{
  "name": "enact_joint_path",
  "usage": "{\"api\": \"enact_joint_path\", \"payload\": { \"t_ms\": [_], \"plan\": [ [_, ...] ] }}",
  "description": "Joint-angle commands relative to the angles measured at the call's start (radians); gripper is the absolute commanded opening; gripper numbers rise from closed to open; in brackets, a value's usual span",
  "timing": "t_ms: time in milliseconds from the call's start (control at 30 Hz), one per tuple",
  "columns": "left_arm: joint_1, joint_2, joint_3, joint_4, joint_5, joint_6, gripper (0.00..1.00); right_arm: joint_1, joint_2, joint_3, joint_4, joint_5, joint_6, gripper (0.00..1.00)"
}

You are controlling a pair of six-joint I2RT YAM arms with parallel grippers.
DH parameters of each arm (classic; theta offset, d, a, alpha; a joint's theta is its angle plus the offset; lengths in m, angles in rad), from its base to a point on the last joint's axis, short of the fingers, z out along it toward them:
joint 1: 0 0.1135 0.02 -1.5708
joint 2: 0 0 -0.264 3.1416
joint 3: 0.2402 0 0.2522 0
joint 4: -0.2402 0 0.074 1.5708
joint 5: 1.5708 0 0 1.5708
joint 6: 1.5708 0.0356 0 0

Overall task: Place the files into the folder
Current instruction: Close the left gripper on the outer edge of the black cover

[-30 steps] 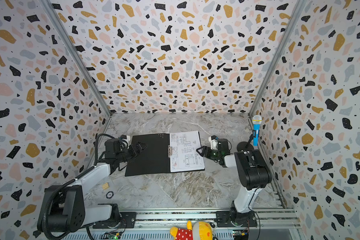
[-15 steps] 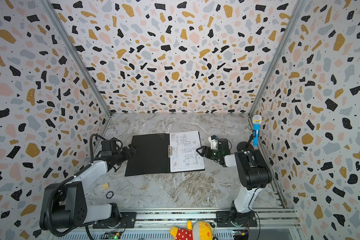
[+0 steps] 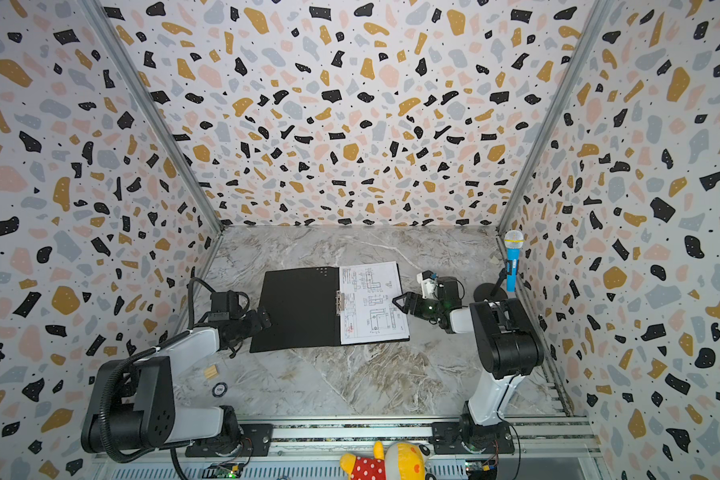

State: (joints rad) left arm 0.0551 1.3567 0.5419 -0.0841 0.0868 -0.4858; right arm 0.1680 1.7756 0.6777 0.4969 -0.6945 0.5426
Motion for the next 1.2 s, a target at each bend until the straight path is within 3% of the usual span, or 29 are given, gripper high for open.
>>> {"api": "enact_joint_path", "payload": {
  "t_ms": [0,300,567,933,1167],
  "plan": [
    [-0.032,-0.003,-0.031,-0.014,0.022,-0.006,1.00,0.003,0.037,-0.019,-0.143,0.010,-0.007,0.79],
    [-0.137,-0.015,-0.043,0.014,0.078,-0.051,1.00,0.031,0.038,-0.034,-0.152,0.009,0.011,0.74],
    [-0.141,-0.092,-0.056,0.148,0.264,-0.158,1.00,0.042,0.041,-0.070,-0.123,0.005,0.031,0.71],
    [-0.143,-0.215,-0.080,0.378,0.389,-0.348,0.99,0.047,0.036,-0.087,-0.115,0.014,0.036,0.70],
    [-0.094,-0.213,0.011,0.112,0.255,-0.203,0.99,0.047,0.009,-0.081,-0.145,0.052,0.025,0.73]
  ]
}}
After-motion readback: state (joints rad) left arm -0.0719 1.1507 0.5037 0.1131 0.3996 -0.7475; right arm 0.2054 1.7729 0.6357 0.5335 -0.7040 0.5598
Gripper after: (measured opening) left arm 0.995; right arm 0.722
